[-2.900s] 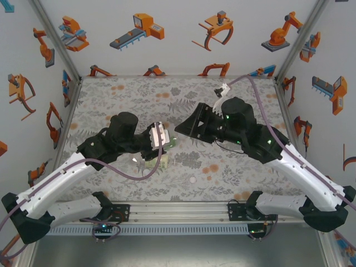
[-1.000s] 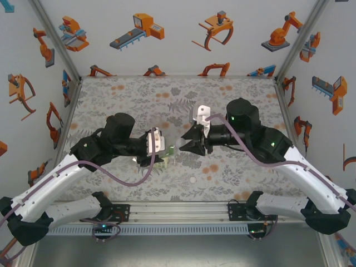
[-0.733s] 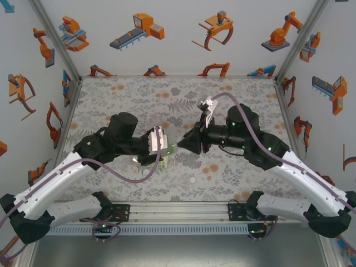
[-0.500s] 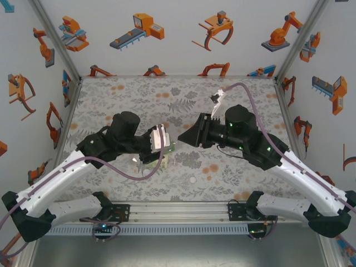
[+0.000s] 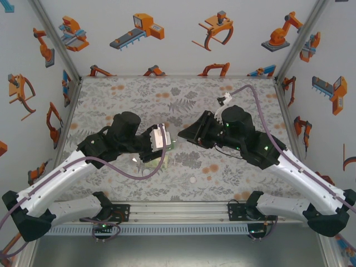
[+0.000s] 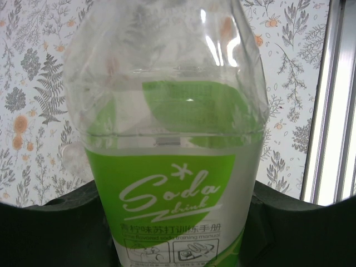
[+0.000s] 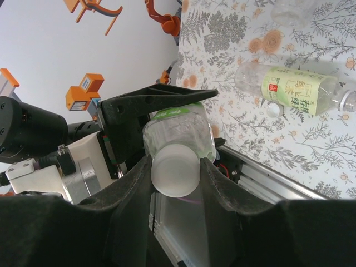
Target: Screw on the bottle caps
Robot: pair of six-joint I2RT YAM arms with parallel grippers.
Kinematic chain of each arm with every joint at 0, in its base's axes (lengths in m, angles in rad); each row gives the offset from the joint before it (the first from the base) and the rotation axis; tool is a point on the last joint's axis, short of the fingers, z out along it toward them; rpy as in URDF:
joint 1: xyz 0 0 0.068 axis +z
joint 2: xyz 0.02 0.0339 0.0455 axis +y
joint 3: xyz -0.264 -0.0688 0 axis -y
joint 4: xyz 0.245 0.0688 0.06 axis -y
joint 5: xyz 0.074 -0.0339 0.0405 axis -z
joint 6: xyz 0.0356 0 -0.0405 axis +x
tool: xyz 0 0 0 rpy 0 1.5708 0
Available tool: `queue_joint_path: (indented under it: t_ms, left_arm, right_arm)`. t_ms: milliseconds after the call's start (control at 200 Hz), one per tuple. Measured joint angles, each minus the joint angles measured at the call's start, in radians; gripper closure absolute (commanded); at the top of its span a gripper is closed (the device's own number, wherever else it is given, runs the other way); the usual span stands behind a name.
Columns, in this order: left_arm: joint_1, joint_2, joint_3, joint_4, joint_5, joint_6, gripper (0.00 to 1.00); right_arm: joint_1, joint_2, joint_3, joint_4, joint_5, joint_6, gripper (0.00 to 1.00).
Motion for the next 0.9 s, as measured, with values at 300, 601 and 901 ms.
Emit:
queue_joint_path:
  t_ms: [300,601,901]
  left_arm:
    - [-0.009,0.000,0.000,0.029,0.003,0.000,1.00]
    - [-0.016,0.003,0.000,0.045,0.001,0.000,1.00]
    - [-0.019,0.005,0.000,0.045,-0.003,-0.004,0.43]
  right_arm:
    - [0.000,0.000,0.001,0.000,-0.001,0.017,0.54]
    - [0.000,0.000,0.001,0.010,-0.003,0.026,0.67]
    - [0.000,-0.001,0.001,0.003,0.006,0.022,0.81]
